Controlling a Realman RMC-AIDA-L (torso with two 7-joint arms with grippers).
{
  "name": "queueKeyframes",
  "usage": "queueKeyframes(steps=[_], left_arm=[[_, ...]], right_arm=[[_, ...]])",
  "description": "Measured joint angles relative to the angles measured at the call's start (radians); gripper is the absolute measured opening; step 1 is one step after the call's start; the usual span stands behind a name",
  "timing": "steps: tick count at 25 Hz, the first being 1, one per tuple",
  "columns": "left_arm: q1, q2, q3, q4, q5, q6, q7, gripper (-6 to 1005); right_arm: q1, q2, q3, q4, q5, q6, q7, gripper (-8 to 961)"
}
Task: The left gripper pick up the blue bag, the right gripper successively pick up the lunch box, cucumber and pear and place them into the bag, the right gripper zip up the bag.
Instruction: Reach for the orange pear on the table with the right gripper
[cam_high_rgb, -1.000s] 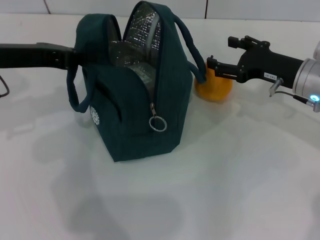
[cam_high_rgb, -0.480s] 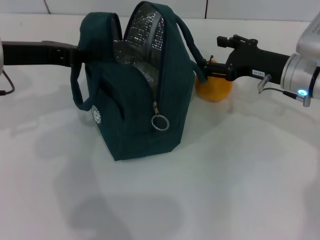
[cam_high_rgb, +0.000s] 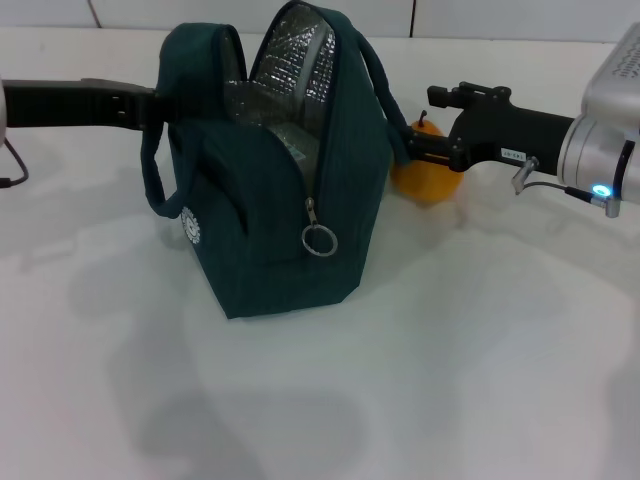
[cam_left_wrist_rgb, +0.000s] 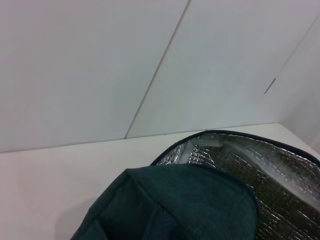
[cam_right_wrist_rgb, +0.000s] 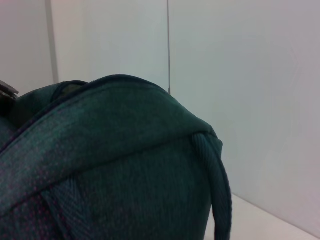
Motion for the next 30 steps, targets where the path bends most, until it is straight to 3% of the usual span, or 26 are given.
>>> queueKeyframes(steps=[8,11,30], left_arm=[[0.000,0.000,0.000,-0.001,0.000,-0.007,0.000,36],[0.000,0.000,-0.001,-0.007,0.000,-0.014,0.000,36],[0.011,0.008,-0.012,-0.026,0.001,-0.016,0.000,37]], right_arm=[[0.000,0.000,0.000,-0.008,0.002,0.004,-0.014,687],[-0.002,0.000,0.000,-0.008,0.018,0.003,-0.036,591],[-0.007,0.000,-0.014,-0.012,0.061,-0.036,-0.067,591]])
